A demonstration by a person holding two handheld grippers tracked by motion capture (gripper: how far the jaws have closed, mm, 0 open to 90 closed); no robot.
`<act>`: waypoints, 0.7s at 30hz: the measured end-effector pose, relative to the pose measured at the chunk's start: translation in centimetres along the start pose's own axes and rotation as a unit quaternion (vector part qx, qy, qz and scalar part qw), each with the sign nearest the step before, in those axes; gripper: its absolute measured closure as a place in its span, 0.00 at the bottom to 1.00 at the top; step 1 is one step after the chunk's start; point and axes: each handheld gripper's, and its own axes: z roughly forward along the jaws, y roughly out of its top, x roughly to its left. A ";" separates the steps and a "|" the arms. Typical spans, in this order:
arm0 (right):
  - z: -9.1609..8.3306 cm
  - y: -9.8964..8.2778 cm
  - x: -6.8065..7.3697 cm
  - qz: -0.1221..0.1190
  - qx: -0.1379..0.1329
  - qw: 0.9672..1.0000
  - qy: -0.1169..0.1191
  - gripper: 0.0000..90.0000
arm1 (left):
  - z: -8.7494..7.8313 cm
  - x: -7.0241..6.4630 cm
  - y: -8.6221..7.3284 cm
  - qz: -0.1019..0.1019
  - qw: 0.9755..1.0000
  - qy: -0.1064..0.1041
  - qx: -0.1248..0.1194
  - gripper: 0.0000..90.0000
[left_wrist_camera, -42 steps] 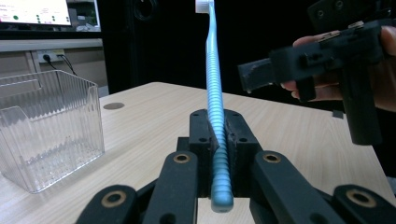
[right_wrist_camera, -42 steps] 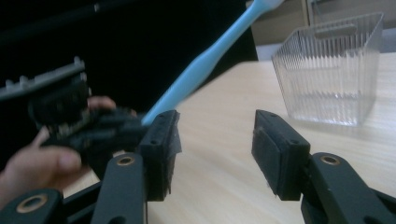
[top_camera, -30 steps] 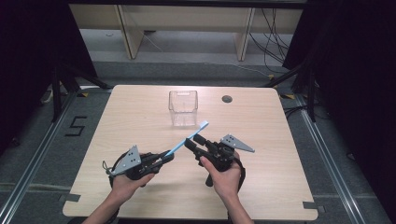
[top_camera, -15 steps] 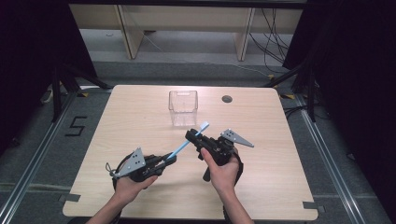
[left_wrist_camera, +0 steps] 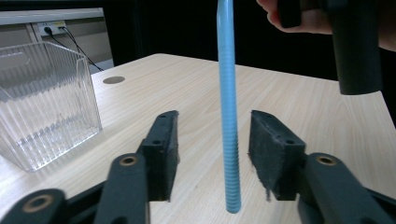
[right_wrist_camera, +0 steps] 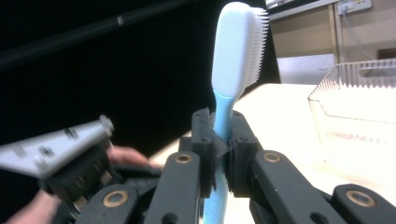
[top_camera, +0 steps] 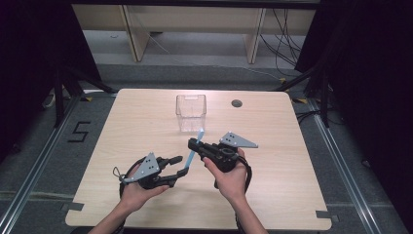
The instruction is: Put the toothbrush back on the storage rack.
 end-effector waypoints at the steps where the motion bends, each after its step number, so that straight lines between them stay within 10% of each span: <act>1: 0.2 0.3 0.5 -0.027 0.014 1.000 -0.008 0.94 | 0.1 -0.1 0.5 0.005 1.000 0.001 0.002 0.52; 21: 1.3 0.2 2.2 -0.117 0.052 0.991 -0.025 0.93 | 1.3 -0.1 1.9 -0.003 1.000 -0.016 0.000 0.74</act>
